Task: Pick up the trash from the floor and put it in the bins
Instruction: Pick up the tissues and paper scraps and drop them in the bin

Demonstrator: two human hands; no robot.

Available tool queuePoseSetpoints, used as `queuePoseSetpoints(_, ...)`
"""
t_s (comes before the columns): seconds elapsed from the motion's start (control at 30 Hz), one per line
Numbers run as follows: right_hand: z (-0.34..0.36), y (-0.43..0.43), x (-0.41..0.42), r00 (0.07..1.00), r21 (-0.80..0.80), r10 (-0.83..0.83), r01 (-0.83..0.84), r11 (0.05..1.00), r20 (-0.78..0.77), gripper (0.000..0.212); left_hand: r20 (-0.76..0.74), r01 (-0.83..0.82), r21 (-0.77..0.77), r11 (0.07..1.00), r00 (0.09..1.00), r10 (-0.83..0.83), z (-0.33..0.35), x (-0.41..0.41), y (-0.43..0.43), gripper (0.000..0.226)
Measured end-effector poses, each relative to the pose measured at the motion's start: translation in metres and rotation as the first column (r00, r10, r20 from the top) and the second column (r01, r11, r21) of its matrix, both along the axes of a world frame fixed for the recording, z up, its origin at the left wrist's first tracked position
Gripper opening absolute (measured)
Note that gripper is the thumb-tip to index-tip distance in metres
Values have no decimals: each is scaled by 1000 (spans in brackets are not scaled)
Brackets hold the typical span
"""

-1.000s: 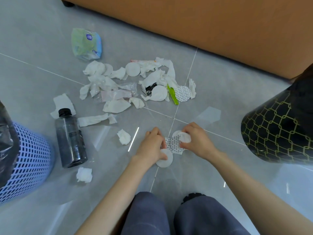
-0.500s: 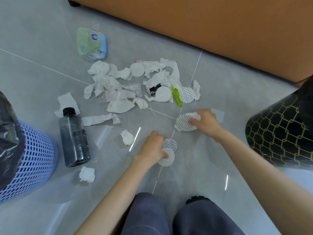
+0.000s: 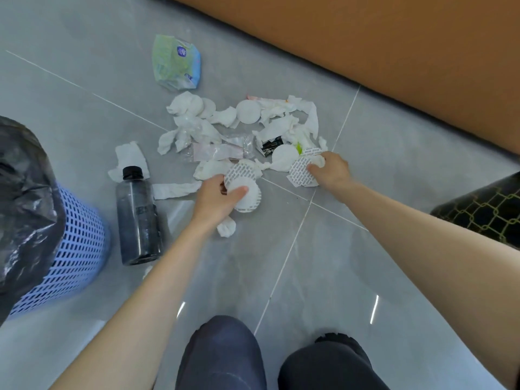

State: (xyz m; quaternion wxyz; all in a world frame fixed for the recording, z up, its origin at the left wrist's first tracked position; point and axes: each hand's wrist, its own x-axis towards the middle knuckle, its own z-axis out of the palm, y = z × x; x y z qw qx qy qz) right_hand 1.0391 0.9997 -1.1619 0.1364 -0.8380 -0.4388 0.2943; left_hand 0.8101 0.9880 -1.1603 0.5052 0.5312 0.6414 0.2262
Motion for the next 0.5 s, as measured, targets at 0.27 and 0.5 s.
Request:
queuePoseSetpoints(0.27,-9,-24,-33,991,97,123,-117,988,-54,21,-424,123,231,965,906,-14,-7,-12,55,40)
queuePoseSetpoints(0.5,-10,-43,-38,984,73,114,-105,992,-134,20,-415,258,129,958,891,-184,-27,-7,51,43)
